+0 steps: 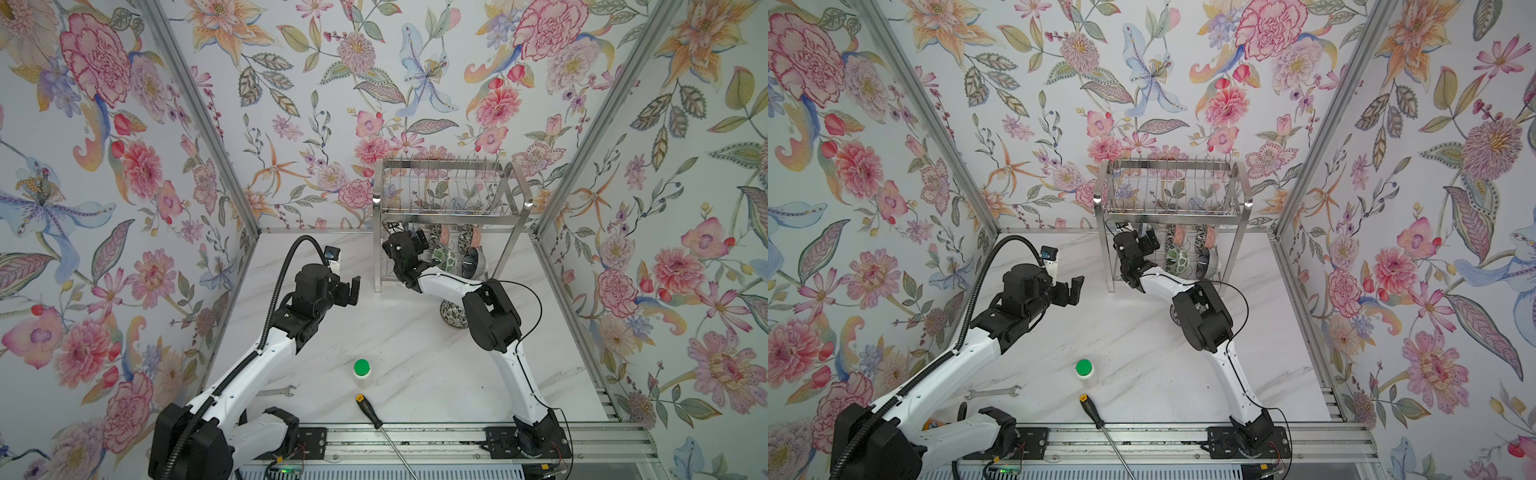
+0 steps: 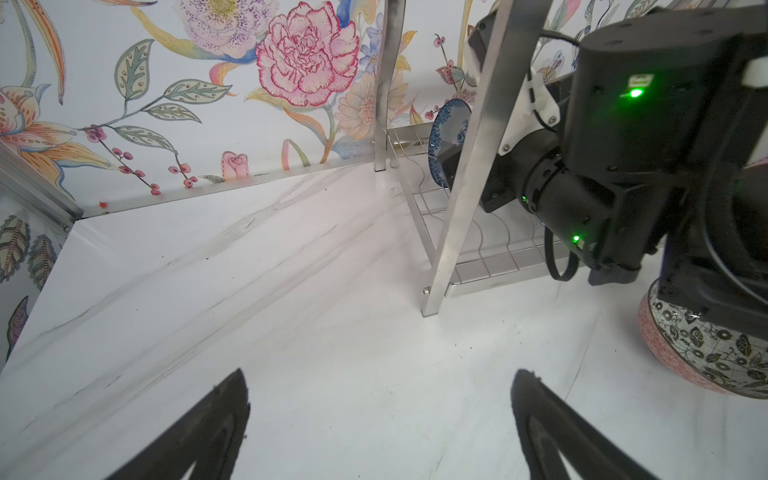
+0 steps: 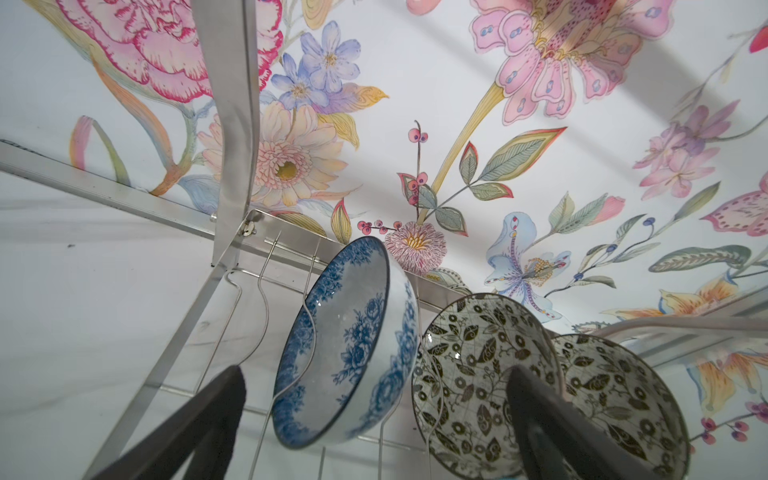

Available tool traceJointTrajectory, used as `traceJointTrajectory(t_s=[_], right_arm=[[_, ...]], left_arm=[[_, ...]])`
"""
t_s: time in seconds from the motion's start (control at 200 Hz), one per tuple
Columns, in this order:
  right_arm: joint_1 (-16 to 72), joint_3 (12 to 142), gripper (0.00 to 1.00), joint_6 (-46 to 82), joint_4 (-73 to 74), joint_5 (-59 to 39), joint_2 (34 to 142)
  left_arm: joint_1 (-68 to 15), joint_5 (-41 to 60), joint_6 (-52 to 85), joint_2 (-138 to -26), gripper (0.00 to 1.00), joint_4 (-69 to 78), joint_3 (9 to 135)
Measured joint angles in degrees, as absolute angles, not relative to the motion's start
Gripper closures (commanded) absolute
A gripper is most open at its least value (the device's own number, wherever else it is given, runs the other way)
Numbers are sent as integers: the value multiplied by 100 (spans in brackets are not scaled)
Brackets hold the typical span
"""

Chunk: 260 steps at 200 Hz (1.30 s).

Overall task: Load the bowls into the dish rack
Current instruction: 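Open right gripper and withdraw it from the bowl toward the olive-leaf bowl, then move left gripper toward the olive-leaf bowl while right gripper draws back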

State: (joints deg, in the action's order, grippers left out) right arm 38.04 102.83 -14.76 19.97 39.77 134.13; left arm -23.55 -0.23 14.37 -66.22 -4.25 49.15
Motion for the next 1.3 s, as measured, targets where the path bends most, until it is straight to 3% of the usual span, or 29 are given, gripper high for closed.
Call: traceJointTrajectory(t_s=[0.34,0.631,0.816,0.946,1.081,1.301], right_arm=[[3581,8215,1,-1522,2917,2904,12090],[3441,7183,1,-1573,2698,1743,10779],[3441,6860,1,-1540,1557,757,9649],[3350,6838,1,-1306,294,454,8748],[2770,6845,1,-812,-1094,117,7826],[2047,7039,1,-246,-2812,-215,6904]], left_arm=[[-2355,-21,1461,-6720,1,-429,4923],[-2357,47,1481,-6753,1,-513,5175],[-2502,-56,1431,-6904,1,-725,5360],[-3133,-462,1234,-7199,1,-998,5769],[-3669,-467,1129,-7592,1,-1004,6016],[-3752,58,1291,-8149,1,-775,6003]])
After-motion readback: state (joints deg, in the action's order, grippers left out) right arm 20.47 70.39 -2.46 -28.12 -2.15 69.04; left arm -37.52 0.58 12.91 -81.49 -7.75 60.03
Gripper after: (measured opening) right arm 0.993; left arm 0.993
